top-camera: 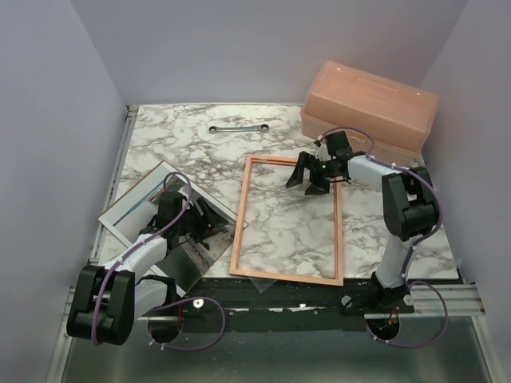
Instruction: Put the photo into the frame
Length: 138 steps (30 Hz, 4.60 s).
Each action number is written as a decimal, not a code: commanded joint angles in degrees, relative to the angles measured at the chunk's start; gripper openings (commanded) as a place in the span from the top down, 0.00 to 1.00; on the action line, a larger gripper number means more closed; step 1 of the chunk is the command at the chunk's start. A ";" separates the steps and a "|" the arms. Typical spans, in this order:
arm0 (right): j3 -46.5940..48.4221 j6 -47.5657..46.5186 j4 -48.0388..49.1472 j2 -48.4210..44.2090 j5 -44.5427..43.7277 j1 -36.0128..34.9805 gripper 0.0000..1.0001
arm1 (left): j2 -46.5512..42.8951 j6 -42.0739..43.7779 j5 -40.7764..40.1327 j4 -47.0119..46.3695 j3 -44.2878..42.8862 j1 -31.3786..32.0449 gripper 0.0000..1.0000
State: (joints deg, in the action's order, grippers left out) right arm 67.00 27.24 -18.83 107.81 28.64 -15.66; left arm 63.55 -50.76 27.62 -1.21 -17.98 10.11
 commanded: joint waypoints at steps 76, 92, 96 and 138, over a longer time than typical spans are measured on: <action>5.99 7.71 -21.97 -41.02 -3.20 -0.16 1.00 | 8.51 7.58 -13.25 13.70 -14.32 18.32 0.49; -0.38 10.96 -17.42 -40.16 -4.95 0.15 1.00 | 11.76 4.91 -16.15 13.72 -13.42 20.91 0.78; -0.84 11.42 -15.49 -39.89 -2.73 0.37 1.00 | 9.56 4.19 -16.54 14.91 -12.42 21.18 0.88; -13.44 22.22 3.55 -36.63 14.19 3.88 0.99 | 4.54 6.62 -23.62 23.41 -14.01 20.70 0.79</action>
State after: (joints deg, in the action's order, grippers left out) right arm 55.88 46.92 -19.25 70.61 39.77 -12.23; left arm 66.94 -45.25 5.78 21.32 -31.31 31.09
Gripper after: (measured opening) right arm 0.049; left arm 0.223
